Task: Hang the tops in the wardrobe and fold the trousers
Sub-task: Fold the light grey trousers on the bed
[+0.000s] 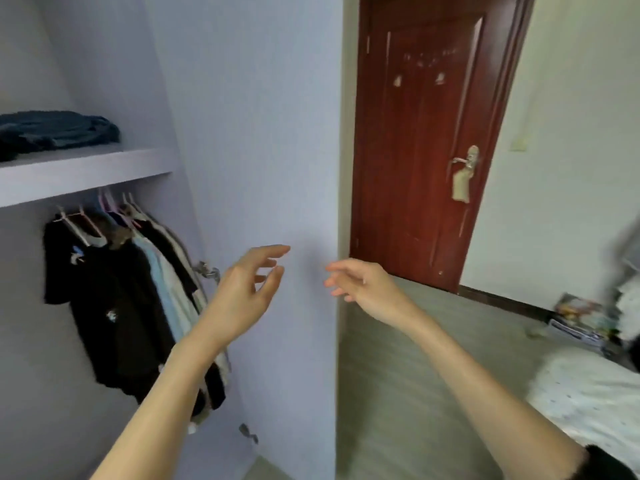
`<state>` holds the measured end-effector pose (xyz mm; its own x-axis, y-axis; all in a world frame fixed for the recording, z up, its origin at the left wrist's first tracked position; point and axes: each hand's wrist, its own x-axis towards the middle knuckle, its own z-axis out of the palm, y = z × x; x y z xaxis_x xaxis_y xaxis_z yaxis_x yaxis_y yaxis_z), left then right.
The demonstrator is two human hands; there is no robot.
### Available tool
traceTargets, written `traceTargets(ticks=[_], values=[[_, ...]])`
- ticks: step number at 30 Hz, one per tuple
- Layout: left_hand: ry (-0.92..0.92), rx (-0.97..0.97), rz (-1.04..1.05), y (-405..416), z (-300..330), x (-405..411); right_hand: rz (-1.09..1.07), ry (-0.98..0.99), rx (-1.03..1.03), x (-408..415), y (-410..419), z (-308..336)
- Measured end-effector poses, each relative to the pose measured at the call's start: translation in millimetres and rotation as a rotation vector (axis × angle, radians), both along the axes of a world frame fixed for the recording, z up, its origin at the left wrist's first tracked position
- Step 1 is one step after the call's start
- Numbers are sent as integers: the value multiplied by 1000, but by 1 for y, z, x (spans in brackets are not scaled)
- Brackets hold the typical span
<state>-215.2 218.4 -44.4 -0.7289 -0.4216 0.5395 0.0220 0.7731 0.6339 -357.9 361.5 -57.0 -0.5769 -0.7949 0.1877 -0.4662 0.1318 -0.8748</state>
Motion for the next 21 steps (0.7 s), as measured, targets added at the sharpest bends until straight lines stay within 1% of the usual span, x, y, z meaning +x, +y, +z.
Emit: traceTargets(ticks=[1,4,6,9,10,15,16,17,18,21], values=[[8,30,-55,19,-2,-17,-47,-17,6,-12,25,-2],[-6,98,-255,108,-8,-91,-217,-36,44,-56,135,-8],[-10,115,-366,150,-12,-128,-320,-56,44,-77,188,-11],[-67,146,-539,218,-28,-187,-493,-86,41,-103,274,-20],[-74,136,-575,229,-33,-198,-534,-112,55,-106,289,-23],[-153,147,-852,342,-53,-289,-826,-203,39,-129,413,-43],[-155,119,-882,353,-55,-298,-867,-226,35,-131,425,-46],[-206,119,-974,393,-63,-327,-959,-237,12,-138,461,-54],[-216,117,-992,396,-65,-331,-970,-247,23,-137,466,-56],[-282,87,-1120,450,-79,-374,-1093,-284,38,-151,514,-70]])
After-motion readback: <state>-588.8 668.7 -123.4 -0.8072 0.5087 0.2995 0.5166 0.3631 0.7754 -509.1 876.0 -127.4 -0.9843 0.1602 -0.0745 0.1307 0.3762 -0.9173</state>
